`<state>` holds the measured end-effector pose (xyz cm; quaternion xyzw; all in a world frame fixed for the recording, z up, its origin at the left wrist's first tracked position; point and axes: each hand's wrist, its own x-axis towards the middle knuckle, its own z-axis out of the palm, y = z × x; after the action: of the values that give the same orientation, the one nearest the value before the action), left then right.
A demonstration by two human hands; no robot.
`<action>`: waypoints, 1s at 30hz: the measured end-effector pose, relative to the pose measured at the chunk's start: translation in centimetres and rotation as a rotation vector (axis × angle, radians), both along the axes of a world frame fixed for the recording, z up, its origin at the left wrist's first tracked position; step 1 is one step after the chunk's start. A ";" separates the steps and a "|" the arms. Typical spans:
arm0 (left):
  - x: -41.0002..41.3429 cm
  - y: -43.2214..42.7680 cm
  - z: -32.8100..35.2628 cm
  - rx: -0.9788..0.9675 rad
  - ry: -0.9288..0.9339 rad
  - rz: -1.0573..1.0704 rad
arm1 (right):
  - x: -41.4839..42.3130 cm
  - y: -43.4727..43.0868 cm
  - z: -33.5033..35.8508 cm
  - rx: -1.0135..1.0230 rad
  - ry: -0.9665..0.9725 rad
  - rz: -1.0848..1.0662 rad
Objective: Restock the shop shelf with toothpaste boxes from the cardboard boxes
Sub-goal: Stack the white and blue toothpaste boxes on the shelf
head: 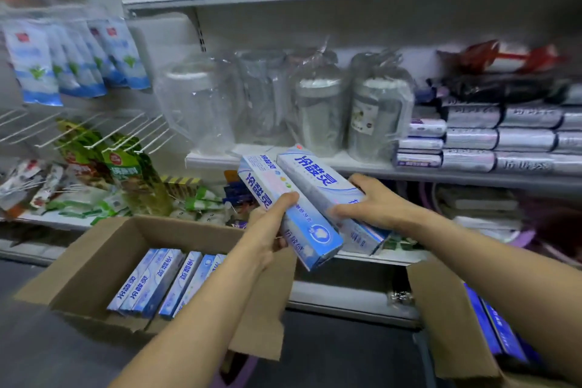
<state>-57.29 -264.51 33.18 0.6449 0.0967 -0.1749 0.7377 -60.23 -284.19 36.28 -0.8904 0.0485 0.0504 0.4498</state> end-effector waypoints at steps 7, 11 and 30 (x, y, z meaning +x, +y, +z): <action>-1.1 -6.3 6.8 -0.167 -0.055 0.038 | -3.1 -7.3 8.0 -0.112 -0.152 -0.014; 0.2 -9.1 11.9 -0.194 -0.144 0.010 | -2.7 -10.2 12.8 -0.179 -0.269 -0.005; 11.5 -17.1 27.2 -0.165 -0.487 -0.125 | 8.5 -20.8 29.9 -0.938 -0.433 -0.259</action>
<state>-45.82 -281.62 60.37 0.6103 -0.1383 -0.0670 0.7771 -51.77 -305.02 66.13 -0.9727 0.0812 -0.2175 0.0054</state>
